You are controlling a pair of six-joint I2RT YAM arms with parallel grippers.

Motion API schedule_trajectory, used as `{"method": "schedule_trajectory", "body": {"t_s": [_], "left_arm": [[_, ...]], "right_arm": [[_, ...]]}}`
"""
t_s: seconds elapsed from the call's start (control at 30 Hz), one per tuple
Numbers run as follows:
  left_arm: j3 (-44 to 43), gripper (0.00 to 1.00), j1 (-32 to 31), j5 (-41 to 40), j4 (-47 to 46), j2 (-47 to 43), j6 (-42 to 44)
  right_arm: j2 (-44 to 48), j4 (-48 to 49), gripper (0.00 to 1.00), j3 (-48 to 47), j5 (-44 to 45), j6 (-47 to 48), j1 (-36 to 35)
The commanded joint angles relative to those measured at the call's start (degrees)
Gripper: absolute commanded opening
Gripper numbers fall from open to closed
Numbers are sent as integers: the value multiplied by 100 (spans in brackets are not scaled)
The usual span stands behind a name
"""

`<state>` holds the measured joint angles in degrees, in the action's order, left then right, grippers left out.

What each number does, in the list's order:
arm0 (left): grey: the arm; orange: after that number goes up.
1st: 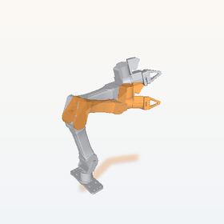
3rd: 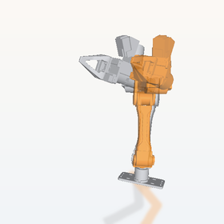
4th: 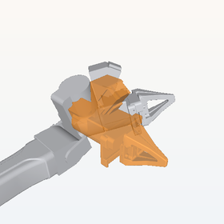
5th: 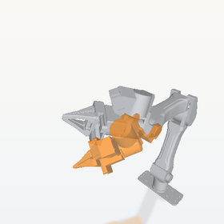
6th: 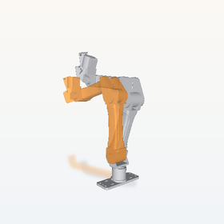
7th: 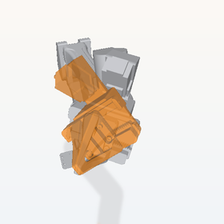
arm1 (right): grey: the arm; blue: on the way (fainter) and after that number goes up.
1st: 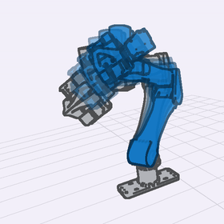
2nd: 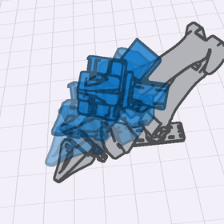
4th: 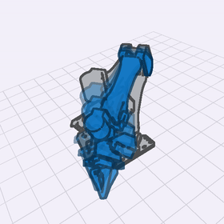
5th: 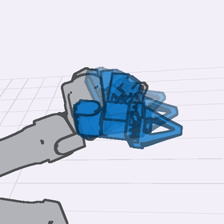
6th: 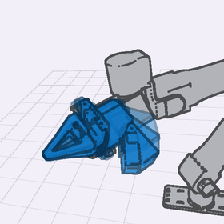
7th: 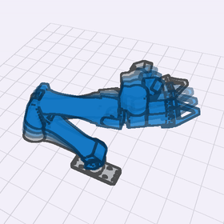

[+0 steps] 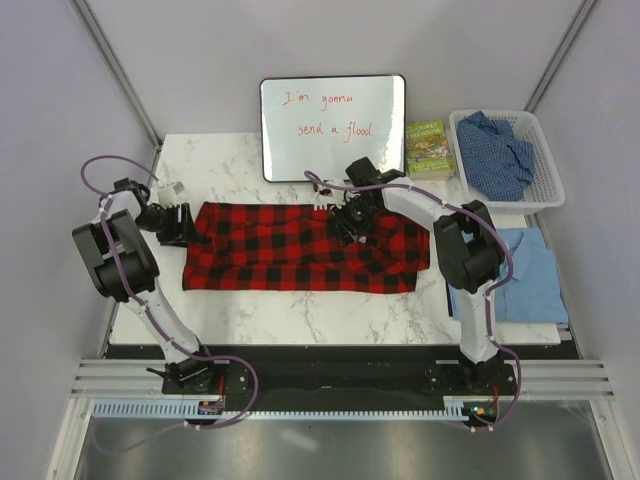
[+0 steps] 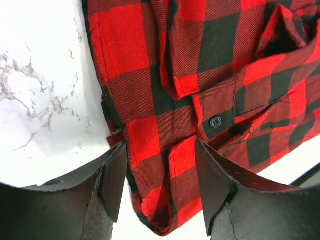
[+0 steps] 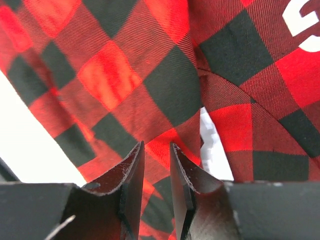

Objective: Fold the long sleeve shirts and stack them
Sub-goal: Fold the shirt

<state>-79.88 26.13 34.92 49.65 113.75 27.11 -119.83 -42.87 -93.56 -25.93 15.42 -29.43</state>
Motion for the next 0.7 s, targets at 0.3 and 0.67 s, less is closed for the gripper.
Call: {"method": "schedule_trajectory", "body": {"t_s": [0.3, 0.67], "left_arm": [[1544, 57, -1988, -1083, -254, -1567, 1982], [2784, 43, -3937, -1234, -263, -1821, 1877]], "right_arm": [[-31, 25, 31, 663, 1142, 575, 121], [21, -397, 31, 505, 1617, 1226, 886]]}}
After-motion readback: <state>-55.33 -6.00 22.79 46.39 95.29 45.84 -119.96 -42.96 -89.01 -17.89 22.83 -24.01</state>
